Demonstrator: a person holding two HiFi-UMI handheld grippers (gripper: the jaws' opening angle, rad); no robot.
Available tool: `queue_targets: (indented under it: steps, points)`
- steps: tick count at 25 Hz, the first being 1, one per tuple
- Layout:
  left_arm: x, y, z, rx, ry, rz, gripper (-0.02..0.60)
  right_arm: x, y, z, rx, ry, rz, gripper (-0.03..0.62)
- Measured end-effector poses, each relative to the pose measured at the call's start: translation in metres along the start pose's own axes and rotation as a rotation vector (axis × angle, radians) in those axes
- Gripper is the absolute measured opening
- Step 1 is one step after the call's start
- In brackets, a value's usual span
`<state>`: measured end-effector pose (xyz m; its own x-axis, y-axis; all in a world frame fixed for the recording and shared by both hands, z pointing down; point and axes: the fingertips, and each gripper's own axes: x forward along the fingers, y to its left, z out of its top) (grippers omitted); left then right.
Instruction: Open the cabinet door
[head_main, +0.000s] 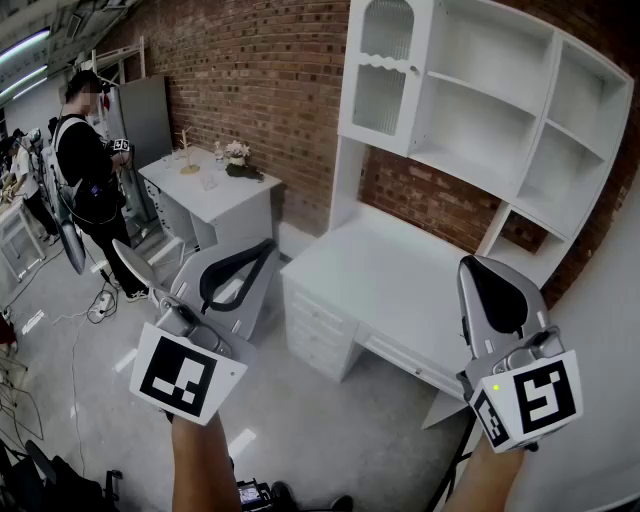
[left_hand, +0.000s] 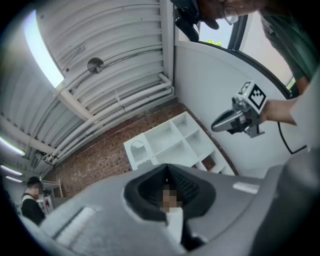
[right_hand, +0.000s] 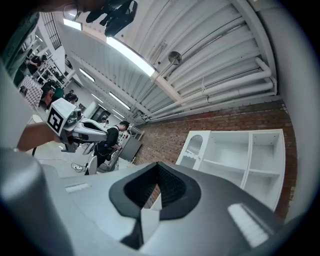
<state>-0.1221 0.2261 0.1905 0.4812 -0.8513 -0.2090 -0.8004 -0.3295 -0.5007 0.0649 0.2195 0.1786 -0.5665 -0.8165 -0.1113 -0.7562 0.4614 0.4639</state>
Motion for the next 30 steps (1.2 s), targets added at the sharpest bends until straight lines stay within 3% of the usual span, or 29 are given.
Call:
queue_targets:
  steps: [15, 20, 24, 30]
  points:
    - [0.004, 0.02, -0.02, 0.023, 0.011, -0.027, 0.002, 0.026, 0.013, -0.001, 0.01, 0.012, -0.01, 0.006]
    - [-0.001, 0.04, -0.03, 0.122, 0.04, -0.016, 0.002, 0.04, 0.028, 0.004, -0.04, 0.026, -0.015, 0.008]
    - [-0.006, 0.048, -0.04, 0.219, 0.073, -0.009, 0.002, 0.047, 0.04, 0.009, -0.146, 0.063, -0.084, 0.01]
    - [-0.001, 0.05, -0.047, 0.239, 0.072, -0.032, 0.002, 0.057, 0.046, 0.01, -0.209, 0.071, -0.103, 0.009]
